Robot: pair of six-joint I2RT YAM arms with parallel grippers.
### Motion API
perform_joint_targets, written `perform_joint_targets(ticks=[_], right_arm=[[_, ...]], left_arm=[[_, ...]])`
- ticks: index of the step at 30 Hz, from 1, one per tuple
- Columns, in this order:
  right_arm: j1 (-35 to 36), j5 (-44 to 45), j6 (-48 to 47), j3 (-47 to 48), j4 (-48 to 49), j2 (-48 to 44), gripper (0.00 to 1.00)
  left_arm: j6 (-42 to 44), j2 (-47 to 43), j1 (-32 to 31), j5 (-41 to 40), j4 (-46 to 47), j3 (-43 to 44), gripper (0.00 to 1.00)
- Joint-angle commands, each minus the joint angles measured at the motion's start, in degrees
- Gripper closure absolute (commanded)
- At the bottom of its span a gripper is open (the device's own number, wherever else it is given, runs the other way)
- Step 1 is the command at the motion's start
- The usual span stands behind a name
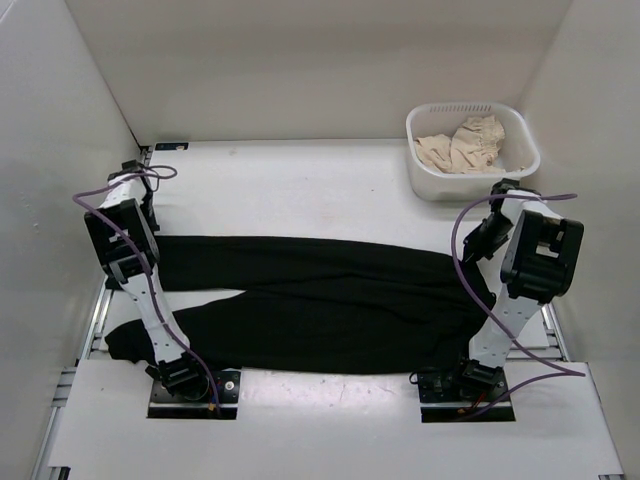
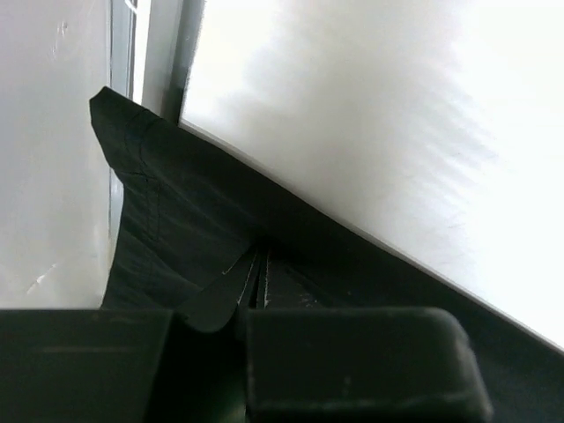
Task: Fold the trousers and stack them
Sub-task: Flatten the trousers out
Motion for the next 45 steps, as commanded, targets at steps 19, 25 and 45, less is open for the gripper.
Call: perform_joint_targets(ticks=[19, 25, 45], right_arm=[[-1.4, 14.8, -1.6, 21.2, -3.4, -9.8, 1.0], [-1.4, 11.6, -1.6, 19.5, -2.6, -8.1, 1.0], [-1.4, 17.0, -2.1, 18.4, -3.9, -6.3, 1.0]], left_arm=[[-1.0, -10.0, 0.7, 8.2, 0.0, 4.7, 0.86], [-1.0, -5.0, -3.1, 11.0, 0.0, 7.9, 0.28], [-1.0, 2.7, -5.5, 11.7, 1.7, 7.6, 0.86]])
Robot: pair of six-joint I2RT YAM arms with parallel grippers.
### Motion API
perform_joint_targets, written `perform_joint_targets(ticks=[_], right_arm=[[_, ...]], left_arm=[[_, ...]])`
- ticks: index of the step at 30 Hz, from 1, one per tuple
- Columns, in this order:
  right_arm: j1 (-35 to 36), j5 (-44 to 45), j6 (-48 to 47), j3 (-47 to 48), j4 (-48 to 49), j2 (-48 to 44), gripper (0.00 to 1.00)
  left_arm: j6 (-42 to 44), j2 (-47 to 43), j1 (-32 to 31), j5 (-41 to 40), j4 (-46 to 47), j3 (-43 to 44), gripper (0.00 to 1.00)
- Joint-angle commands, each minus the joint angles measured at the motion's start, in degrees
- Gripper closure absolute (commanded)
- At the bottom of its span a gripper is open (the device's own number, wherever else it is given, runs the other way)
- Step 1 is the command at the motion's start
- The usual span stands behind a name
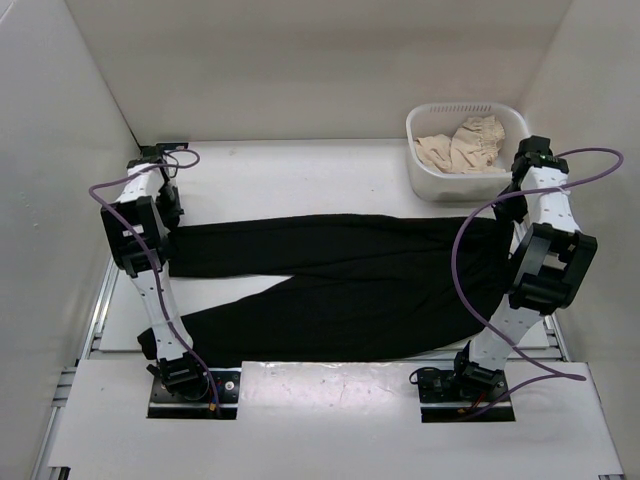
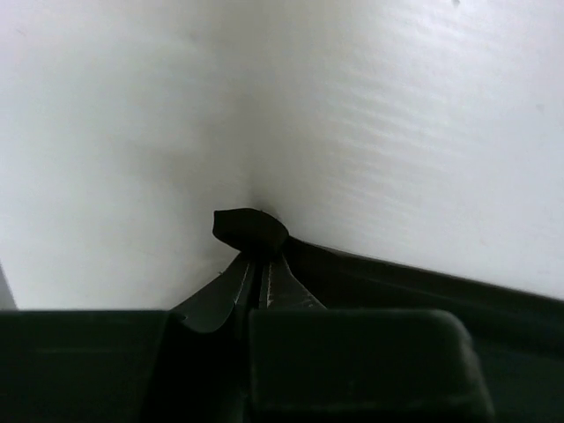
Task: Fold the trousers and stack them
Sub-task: Flatten the trousers out
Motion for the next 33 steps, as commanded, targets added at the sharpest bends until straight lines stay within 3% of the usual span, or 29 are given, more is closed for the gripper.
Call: perform_joint_targets(ticks=[1, 9, 10, 11, 12, 13, 14, 18, 19, 24, 26, 29, 33], right_arm=[[-0.3, 5.0, -0.4, 2.3, -1.0, -0.4, 1.0], [-0.3, 6.2, -0.4, 8.1, -1.7, 3.3, 1.0], [-0.3, 5.6, -0.4, 9.9, -1.7, 5.2, 1.0], [-0.3, 5.6, -1.0, 10.9, -2.4, 6.4, 0.94], [-0.3, 4.2, -1.7, 12.1, -3.3, 7.3, 0.81], [-0.3, 2.7, -2.7, 14.8, -3.9, 9.1, 0.6], [-0.3, 1.2, -3.9, 15.9, -4.6, 9.7, 0.38], [-0.3, -1.5, -5.2, 14.3, -6.1, 6.8, 0.22], [-0.3, -1.5, -5.2, 12.9, -6.1, 3.8, 0.2], [-0.9, -0.7, -3.4, -0.3, -6.1, -6.4, 0.16], [-1.5, -2.5, -2.0, -8.5, -4.8, -11.6, 0.16], [-2.6, -6.8, 0.5, -17.4, -2.8, -17.0, 0.16], [-3.7, -11.2, 3.0, -28.4, -1.4, -20.7, 0.16]], left_arm=[[0.1, -0.5, 0.4, -4.7, 3.2, 2.4, 0.86], [0.1, -2.0, -0.1, -4.9, 6.4, 11.9, 0.86], [0.1, -1.4, -0.7, -4.9, 6.4, 11.9, 0.78], [0.1, -1.4, -0.7, -4.9, 6.4, 11.9, 0.64], [0.1, -1.4, -1.4, -7.0, 6.4, 11.9, 0.18], [0.1, -1.4, -1.4, -7.9, 6.4, 11.9, 0.06], [0.1, -2.6, -1.4, -9.0, 6.4, 11.1, 0.0], [0.1, -11.4, -0.6, -14.6, 3.6, 3.2, 0.0], [0.1, -13.8, 0.8, -14.6, 2.1, -3.1, 0.0], [0.1, -28.4, 7.1, -10.2, -3.9, -23.9, 0.0], [0.1, -30.8, 11.0, -4.8, -7.3, -32.8, 0.0], [0.1, -33.2, 15.8, -2.9, -5.2, -45.0, 0.0], [0.1, -33.7, 19.6, 1.4, -2.2, -52.2, 0.0]])
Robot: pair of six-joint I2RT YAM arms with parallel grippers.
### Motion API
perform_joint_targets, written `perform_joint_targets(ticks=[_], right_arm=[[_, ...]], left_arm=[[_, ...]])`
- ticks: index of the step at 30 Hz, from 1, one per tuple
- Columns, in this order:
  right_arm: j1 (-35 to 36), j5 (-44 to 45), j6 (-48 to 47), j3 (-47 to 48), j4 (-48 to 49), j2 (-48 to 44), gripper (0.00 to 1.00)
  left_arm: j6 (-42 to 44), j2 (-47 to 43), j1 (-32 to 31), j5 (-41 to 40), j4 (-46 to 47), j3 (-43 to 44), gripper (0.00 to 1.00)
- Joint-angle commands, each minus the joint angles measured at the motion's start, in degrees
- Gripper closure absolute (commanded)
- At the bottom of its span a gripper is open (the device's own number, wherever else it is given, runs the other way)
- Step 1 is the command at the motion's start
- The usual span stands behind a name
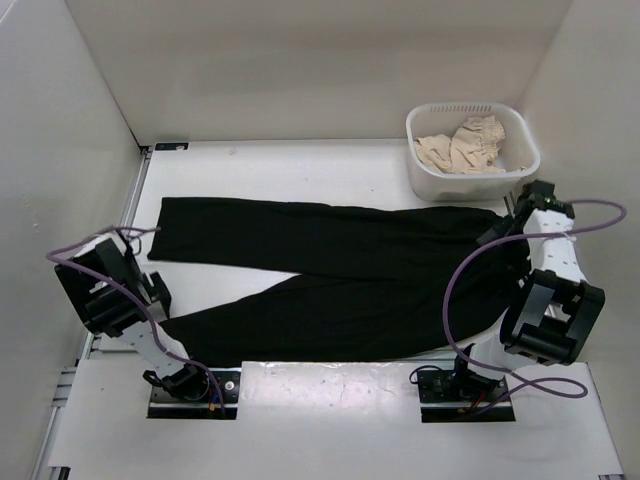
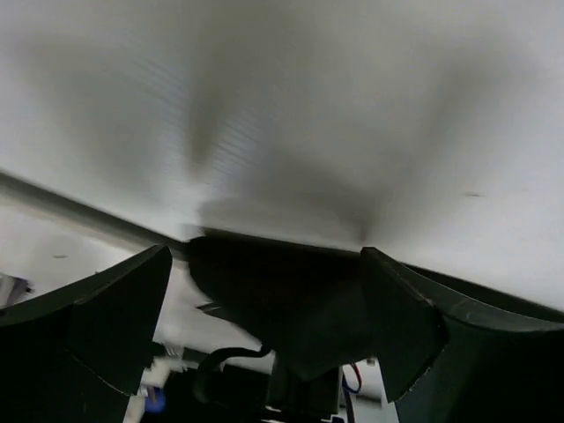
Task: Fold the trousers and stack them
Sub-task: Flatten the trousers out
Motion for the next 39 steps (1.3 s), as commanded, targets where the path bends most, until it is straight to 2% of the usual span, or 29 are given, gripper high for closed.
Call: perform_joint_targets(ticks=[1, 4, 5, 6, 7, 8, 9, 10, 15, 18, 20, 22, 25, 26, 27, 29, 30, 33, 34, 35, 39], right_arm=[[-0.7, -5.6, 3.6, -9.0, 1.4, -1.6, 0.16], [-1.3, -4.7, 4.5, -15.3, 3.3, -4.1, 0.16], [-1.3, -3.9, 5.3, -16.4, 3.8, -4.7, 0.16], [-1.3, -3.9, 6.0, -17.2, 3.8, -5.4, 0.16], [-1.3, -3.9, 6.0, -17.9, 4.6, -5.4, 0.16], [-1.3, -3.9, 6.0, -19.0, 4.6, -5.4, 0.16], [-1.3, -3.3, 6.0, -19.0, 4.6, -5.4, 0.16], [-1.3, -3.3, 6.0, -20.6, 5.2, -5.4, 0.16], [-2.6, -1.2, 7.1, -25.6, 9.4, -3.2, 0.18], [-2.6, -1.9, 7.1, -26.2, 11.6, -0.4, 0.18], [-2.6, -2.4, 7.6, -25.7, 12.2, 1.0, 0.18], [-2.6, -3.0, 7.6, -24.9, 12.8, 1.0, 0.18], [-2.6, -3.6, 7.6, -23.0, 12.8, 2.3, 0.18], [-2.6, -3.6, 7.1, -21.5, 12.8, 2.3, 0.18], [-2.6, -3.6, 6.6, -20.9, 12.8, 3.1, 0.18], [-2.6, -3.6, 5.9, -19.5, 12.3, 3.8, 0.18], [-2.6, -4.1, 5.3, -18.3, 11.7, 4.3, 0.18], [-2.6, -5.2, 2.8, -15.9, 9.7, 4.3, 0.18], [-2.6, -5.2, 1.3, -14.0, 8.6, 4.3, 0.18], [-2.6, -5.2, 0.6, -13.2, 7.6, 3.8, 0.18], [-2.6, -2.9, -0.8, -12.1, 2.6, -0.7, 0.17]], left_arm=[[0.0, -1.2, 1.1, 7.0, 3.2, -5.2, 0.0], [0.0, -1.2, 1.1, 11.3, 3.2, -8.1, 0.03], [0.0, -0.7, 1.1, 11.3, 3.9, -9.5, 0.12], [0.0, -0.7, 1.7, 11.3, 3.9, -10.1, 0.24], [0.0, -0.7, 1.7, 11.3, 4.7, -10.6, 0.53], [0.0, 0.0, 1.7, 11.3, 4.7, -10.6, 0.72], [0.0, 0.7, 2.2, 10.7, 4.7, -10.6, 0.86], [0.0, 0.8, 2.2, 10.7, 4.7, -10.6, 0.86], [0.0, -2.1, 2.7, 8.9, 4.7, -1.2, 0.86], [0.0, -3.9, -0.1, 5.6, 4.2, 12.4, 0.86], [0.0, -3.9, -1.2, 5.6, 3.6, 17.0, 0.86], [0.0, -1.0, -2.5, 4.9, 0.9, 22.3, 0.86], [0.0, 3.1, -3.0, 3.1, -0.5, 25.1, 0.85], [0.0, 4.0, -3.0, 1.5, -0.5, 25.9, 0.69], [0.0, 5.7, -3.0, 0.9, -1.0, 25.9, 0.58], [0.0, 7.0, -3.0, -0.1, -0.5, 27.1, 0.3], [0.0, 7.5, -3.0, -0.7, -0.5, 27.8, 0.2], [0.0, 7.0, -3.0, -0.7, -0.5, 31.0, 0.16], [0.0, 5.0, -3.0, -0.7, -0.5, 31.0, 0.07], [0.0, 3.7, -2.3, -0.7, 0.3, 31.0, 0.05], [0.0, -1.1, 1.4, -0.7, 1.3, 22.4, 0.03]])
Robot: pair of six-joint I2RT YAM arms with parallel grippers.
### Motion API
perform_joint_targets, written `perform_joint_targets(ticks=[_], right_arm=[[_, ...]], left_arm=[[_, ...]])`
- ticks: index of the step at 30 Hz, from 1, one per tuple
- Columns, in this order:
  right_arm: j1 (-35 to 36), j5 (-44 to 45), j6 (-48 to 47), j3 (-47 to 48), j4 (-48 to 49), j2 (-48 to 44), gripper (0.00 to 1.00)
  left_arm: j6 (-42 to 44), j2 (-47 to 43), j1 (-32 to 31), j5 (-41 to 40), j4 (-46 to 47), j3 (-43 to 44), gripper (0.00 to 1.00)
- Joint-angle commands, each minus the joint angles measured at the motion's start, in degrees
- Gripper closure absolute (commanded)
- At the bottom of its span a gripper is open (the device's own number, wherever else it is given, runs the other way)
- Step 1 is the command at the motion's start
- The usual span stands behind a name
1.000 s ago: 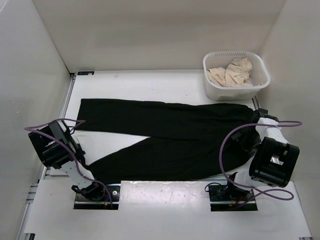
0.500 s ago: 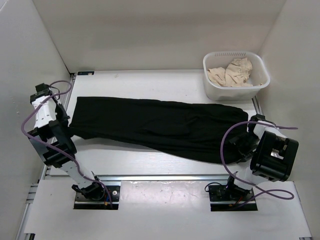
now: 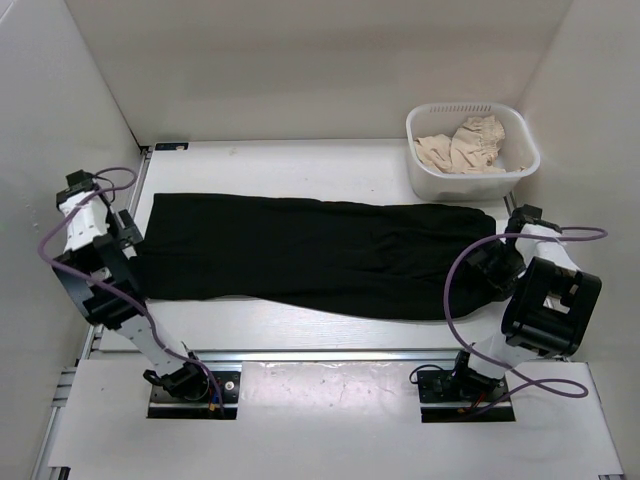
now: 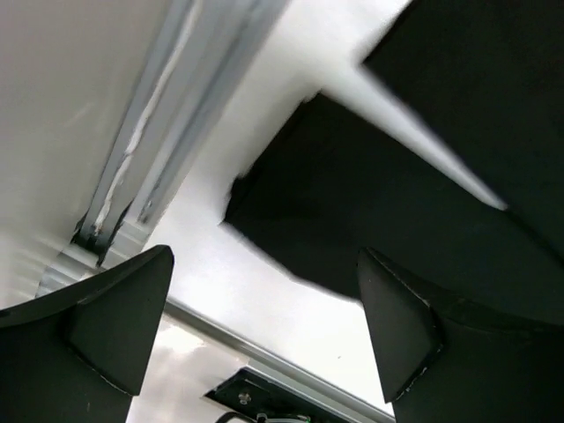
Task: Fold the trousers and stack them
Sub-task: Flatten the trousers out
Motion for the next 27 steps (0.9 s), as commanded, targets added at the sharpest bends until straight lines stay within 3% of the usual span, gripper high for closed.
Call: perform_joint_targets(ticks=[1, 5, 9, 16, 17, 18, 20, 21, 22, 25, 27], right_arm=[[-1.0, 2.1, -3.2, 2.0, -5.6, -4.9, 0.17], [-3.4, 1.5, -3.2, 1.4, -7.2, -6.8, 0.17], [-5.6, -3.2, -2.6, -1.4, -5.0, -6.3, 0.19], [-6.1, -3.7, -2.0, -4.9, 1.5, -2.7, 0.19], [-6.1, -3.7, -2.0, -5.6, 2.5, -1.0, 0.19], [-6.1, -2.9, -2.0, -5.6, 3.2, -0.2, 0.22], [-6.1, -1.8, -2.0, -5.1, 3.8, 2.2, 0.31], [-6.1, -1.8, -2.0, -5.1, 4.3, 2.8, 0.52], [-6.1, -1.8, -2.0, -5.1, 4.3, 2.9, 0.65], [-6.6, -1.8, -2.0, -2.6, 2.6, 2.9, 0.97], [-6.6, -0.3, -2.0, 0.9, -1.7, 0.4, 1.0]], left_arm=[[-0.1, -7.8, 4.4, -1.5, 1.4, -6.3, 0.03], [-0.1, -8.6, 10.1, 1.8, 5.7, -16.5, 0.07], [-0.1, -7.2, 11.4, 6.0, 12.3, -22.6, 0.07], [-0.1, -4.8, 11.4, 16.3, 17.8, -23.2, 0.07], [-0.1, -4.8, 11.4, 16.3, 18.6, -23.8, 0.11], [-0.1, -3.4, 11.4, 17.0, 18.6, -23.9, 0.32], [-0.1, -2.4, 11.4, 16.1, 18.6, -23.9, 0.63], [-0.1, -1.7, 11.9, 15.6, 18.6, -23.9, 0.81], [-0.1, -1.7, 12.4, 14.9, 18.6, -23.9, 0.86], [-0.1, -4.2, 14.0, 9.9, 18.0, -23.9, 0.86], [-0.1, -6.4, 14.8, 4.6, 16.3, -23.1, 0.86]])
